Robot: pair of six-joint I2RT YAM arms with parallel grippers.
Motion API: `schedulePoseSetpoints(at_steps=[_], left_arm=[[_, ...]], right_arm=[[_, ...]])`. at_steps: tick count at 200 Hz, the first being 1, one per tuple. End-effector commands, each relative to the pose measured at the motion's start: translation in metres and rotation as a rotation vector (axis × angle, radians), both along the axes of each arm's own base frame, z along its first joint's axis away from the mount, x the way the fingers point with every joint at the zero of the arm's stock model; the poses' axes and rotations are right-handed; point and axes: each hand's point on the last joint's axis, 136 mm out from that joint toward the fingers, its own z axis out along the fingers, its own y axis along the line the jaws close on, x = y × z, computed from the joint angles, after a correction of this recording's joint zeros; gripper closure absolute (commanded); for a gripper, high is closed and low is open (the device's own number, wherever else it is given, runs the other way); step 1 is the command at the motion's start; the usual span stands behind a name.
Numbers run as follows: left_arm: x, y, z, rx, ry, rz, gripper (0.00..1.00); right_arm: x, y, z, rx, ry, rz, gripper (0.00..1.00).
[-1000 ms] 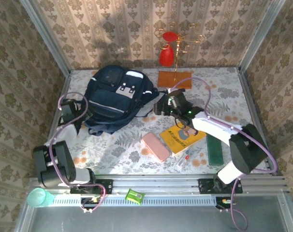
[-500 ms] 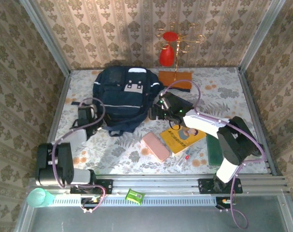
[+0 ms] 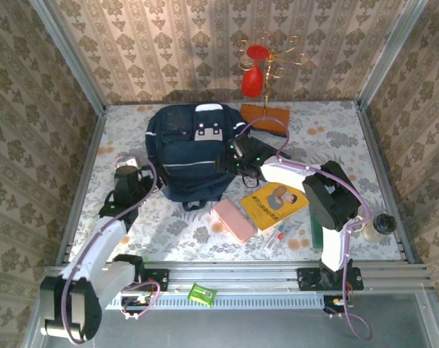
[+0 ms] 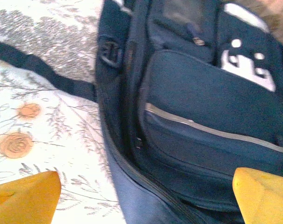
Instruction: Pack the student bag
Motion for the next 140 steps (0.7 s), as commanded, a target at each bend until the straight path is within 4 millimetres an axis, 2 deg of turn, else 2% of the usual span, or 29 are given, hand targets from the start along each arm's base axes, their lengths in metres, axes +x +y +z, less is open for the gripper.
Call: schedulePoseSetpoints(at_steps=[1, 24, 44, 54, 73, 87, 111, 140], left_arm=[[0.028, 0.011, -0.008, 0.022, 0.060, 0.028, 0.06], [0.053, 0.000, -0.030, -0.038, 0.146, -0.024, 0.17], [0.060, -0.019, -0.049, -0.103, 0.192, -0.081, 0.24], [0.059, -0.025, -0.057, -0.117, 0.205, -0.091, 0.26], [0.053, -0.028, -0.069, -0.114, 0.228, -0.094, 0.31], [0.049, -0.026, -0.073, -0.107, 0.233, -0.088, 0.36], [0.050, -0.020, -0.075, -0.090, 0.231, -0.078, 0.44], [0.059, -0.013, -0.072, -0.094, 0.224, -0.062, 0.50]], right_arm=[[0.014, -0.004, -0.006, 0.063, 0.016, -0.072, 0.15], [0.017, 0.001, -0.008, 0.087, 0.019, -0.050, 0.21], [0.018, 0.004, -0.010, 0.087, 0.025, -0.028, 0.30], [0.017, 0.005, -0.015, 0.083, 0.038, -0.019, 0.39], [0.012, 0.011, -0.018, 0.107, 0.056, 0.012, 0.64], [0.008, 0.017, -0.015, 0.148, 0.058, 0.029, 0.74], [0.002, 0.038, 0.009, 0.255, 0.028, 0.078, 0.86], [-0.008, 0.074, 0.066, 0.355, -0.047, 0.191, 0.90]])
